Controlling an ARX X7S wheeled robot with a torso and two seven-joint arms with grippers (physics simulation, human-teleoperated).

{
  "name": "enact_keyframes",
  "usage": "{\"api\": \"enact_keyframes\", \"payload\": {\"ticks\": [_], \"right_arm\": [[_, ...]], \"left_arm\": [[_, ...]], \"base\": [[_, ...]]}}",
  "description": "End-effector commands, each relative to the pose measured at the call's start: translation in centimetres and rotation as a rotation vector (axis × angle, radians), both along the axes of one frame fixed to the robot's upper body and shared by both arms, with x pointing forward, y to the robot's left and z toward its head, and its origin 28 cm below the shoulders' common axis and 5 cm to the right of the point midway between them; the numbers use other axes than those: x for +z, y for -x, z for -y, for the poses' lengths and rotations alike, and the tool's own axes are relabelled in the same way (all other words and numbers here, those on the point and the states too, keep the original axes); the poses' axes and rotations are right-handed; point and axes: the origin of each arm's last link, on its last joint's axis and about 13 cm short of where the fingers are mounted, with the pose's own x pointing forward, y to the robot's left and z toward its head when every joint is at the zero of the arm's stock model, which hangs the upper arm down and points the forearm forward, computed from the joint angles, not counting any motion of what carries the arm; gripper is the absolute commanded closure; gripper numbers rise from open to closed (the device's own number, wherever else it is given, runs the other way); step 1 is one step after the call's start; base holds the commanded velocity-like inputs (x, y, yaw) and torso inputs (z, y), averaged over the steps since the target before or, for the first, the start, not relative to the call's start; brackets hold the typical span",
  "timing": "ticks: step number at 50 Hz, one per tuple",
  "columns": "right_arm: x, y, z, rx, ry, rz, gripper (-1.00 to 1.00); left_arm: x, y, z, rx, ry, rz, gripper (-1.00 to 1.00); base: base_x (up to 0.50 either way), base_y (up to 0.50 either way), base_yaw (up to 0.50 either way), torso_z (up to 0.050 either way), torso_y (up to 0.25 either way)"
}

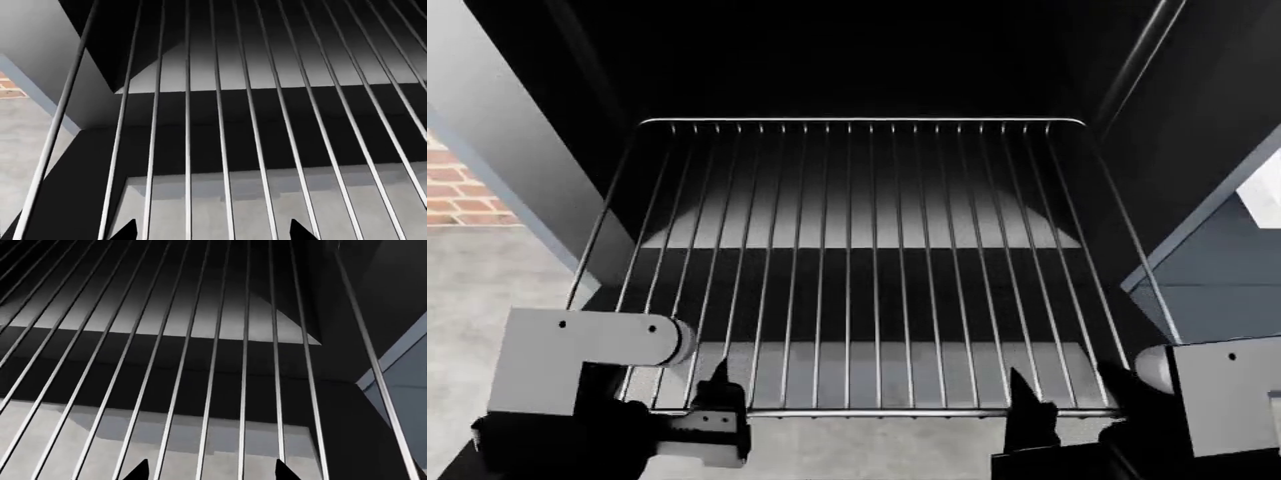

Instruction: Fully slide the oven rack out.

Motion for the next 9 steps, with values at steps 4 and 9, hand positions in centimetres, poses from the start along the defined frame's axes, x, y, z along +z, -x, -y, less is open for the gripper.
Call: {"api": "enact_keyframes", "payload": {"ticks": [4,9], "right_arm": [[-9.3,12.3,2.5,0.040,-0.026,-1.527,-1.00],[-9.7,13.0,3.2,0.049,-0.008,-1.579,-1.00]], "left_arm": [[-10.5,9.3,-3.3,-0.135,-0.226,-1.568,-1.00],[-10.6,8.9,-3.5,-0.179,-0.322,-1.595,-1.00]], "base": [[0.01,0.00,0.01,0.000,-0.017],[0.01,0.00,0.01,0.000,-0.014]]}}
